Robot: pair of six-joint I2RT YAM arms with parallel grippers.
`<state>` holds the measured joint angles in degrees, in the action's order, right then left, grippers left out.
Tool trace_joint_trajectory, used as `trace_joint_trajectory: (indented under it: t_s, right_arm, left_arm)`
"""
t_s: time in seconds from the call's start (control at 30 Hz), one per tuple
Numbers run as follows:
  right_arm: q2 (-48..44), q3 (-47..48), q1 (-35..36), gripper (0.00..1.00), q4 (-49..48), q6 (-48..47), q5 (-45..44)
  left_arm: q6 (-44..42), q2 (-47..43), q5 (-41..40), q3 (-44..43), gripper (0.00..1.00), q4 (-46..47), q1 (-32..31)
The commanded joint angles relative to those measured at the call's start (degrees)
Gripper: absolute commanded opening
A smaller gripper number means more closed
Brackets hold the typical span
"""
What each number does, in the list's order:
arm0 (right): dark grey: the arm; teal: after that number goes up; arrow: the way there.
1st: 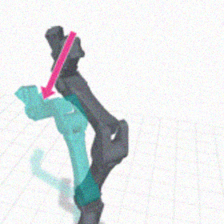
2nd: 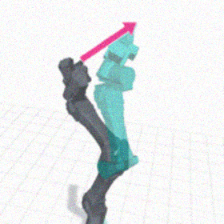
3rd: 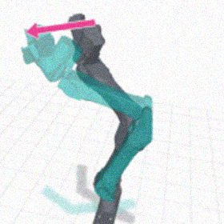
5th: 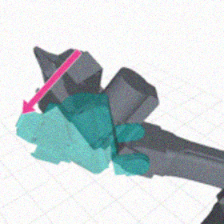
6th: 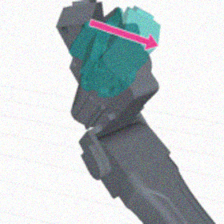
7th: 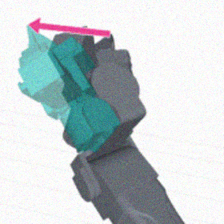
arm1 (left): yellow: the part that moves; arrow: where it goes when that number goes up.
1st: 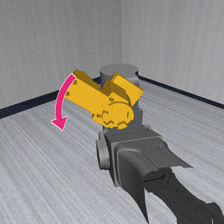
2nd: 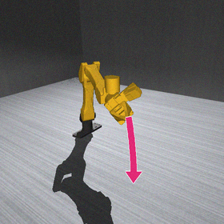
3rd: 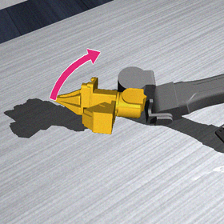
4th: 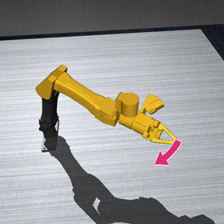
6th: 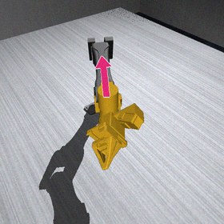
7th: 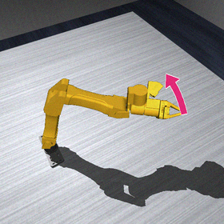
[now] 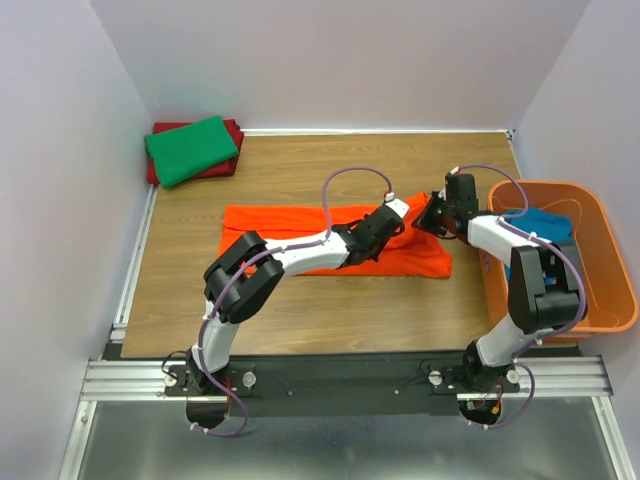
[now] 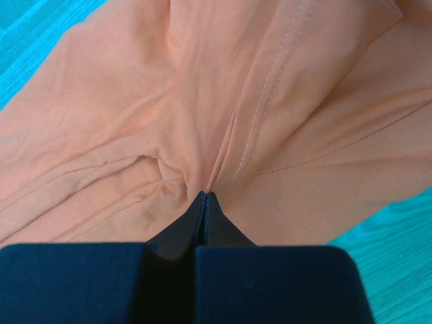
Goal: Fold and stack the t-shirts
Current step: Fold the other side of the tshirt into a rectangle
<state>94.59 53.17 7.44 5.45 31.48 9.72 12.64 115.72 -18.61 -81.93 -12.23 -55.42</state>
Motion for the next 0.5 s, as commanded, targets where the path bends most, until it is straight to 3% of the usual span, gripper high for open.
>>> trace_joint_trajectory:
  t_s: [0.0,0.47]
  right_arm:
    - [-3.97,-2.71,0.29,0.04,-0.71,-0.20,-0.49]
    - [-13.46,-12.73,0.21,0.04,-0.71,0.24,-0.31]
  left_arm:
    - [0.01,-0.15,1.21,-1.13,0.01,0.54,0.49]
    - [0.80,-0.15,1.91,-1.39,0.01,-0.51,1.10]
